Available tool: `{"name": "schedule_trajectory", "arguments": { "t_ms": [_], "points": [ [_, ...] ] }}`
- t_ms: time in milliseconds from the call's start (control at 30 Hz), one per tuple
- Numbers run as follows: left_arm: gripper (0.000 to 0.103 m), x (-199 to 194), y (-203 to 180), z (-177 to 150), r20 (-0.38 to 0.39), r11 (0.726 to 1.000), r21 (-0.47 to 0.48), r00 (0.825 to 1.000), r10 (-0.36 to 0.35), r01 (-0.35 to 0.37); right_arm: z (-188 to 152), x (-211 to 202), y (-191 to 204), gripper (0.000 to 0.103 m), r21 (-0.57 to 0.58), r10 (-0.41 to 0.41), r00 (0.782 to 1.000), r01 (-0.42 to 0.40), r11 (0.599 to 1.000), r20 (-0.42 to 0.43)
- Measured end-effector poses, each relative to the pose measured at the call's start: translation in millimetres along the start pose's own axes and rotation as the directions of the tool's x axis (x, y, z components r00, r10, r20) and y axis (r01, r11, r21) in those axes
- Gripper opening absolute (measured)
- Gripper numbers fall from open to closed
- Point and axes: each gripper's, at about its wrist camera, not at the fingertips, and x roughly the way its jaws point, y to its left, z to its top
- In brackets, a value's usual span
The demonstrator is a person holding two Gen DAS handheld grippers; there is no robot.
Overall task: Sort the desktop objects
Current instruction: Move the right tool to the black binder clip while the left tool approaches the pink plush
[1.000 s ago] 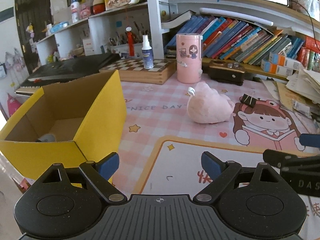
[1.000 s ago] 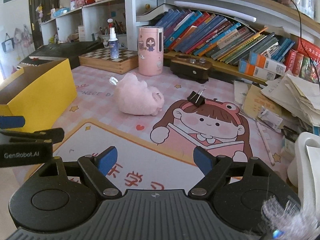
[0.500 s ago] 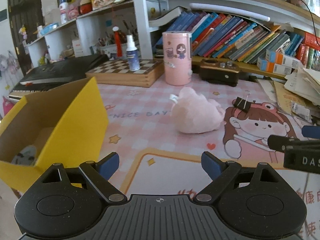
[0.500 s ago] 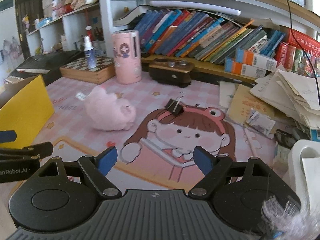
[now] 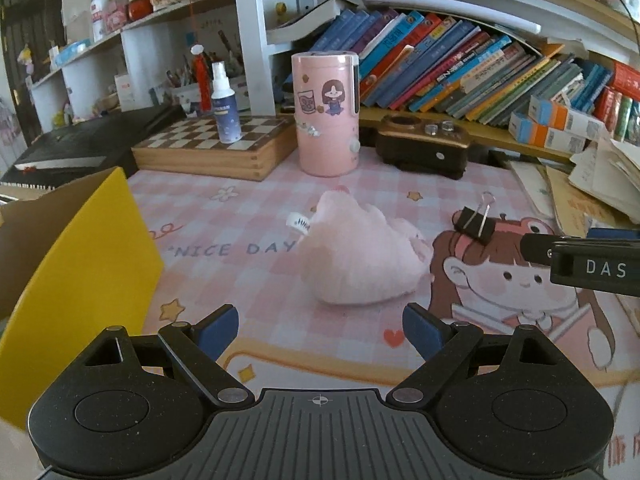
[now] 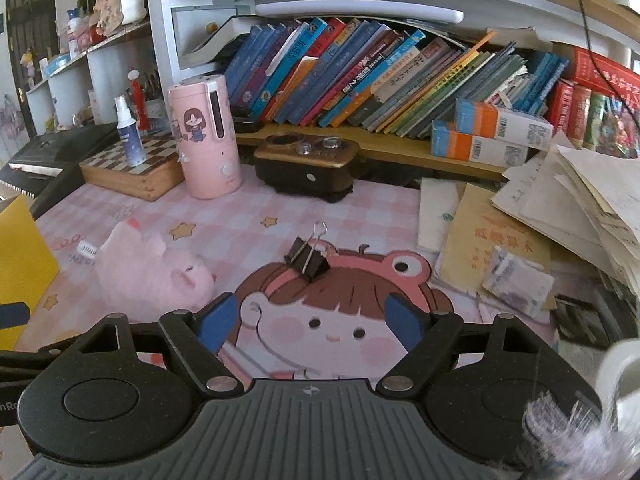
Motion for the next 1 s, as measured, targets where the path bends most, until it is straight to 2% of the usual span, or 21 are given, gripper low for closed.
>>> {"name": "schedule_trajectory", "arguments": {
  "t_ms": [633,800,1000],
  "points": [
    [0.091,57.4,-19.3,27.9,-0.024,1.0,0.006,0.999,-0.027,0.027,33.4,73.5,-6.3,0.076,-0.044,0.053,0.999,-0.054,0.998,-0.011],
    [0.095,67.6,-21.6,30.6,-0.025,0.999,0.006,0.999,-0.036,0.036,36.1,90.4,-6.0,0.072,-0.052,0.064,0.998,-0.066,0.996,-0.026],
    [0.096,77.7,-24.9,36.0,-0.028,0.999,0.001,0.998,-0.054,0.054,36.0,111.3,-7.8,0.061,-0.056,0.06,0.997,-0.063,0.996,-0.051]
  ]
}}
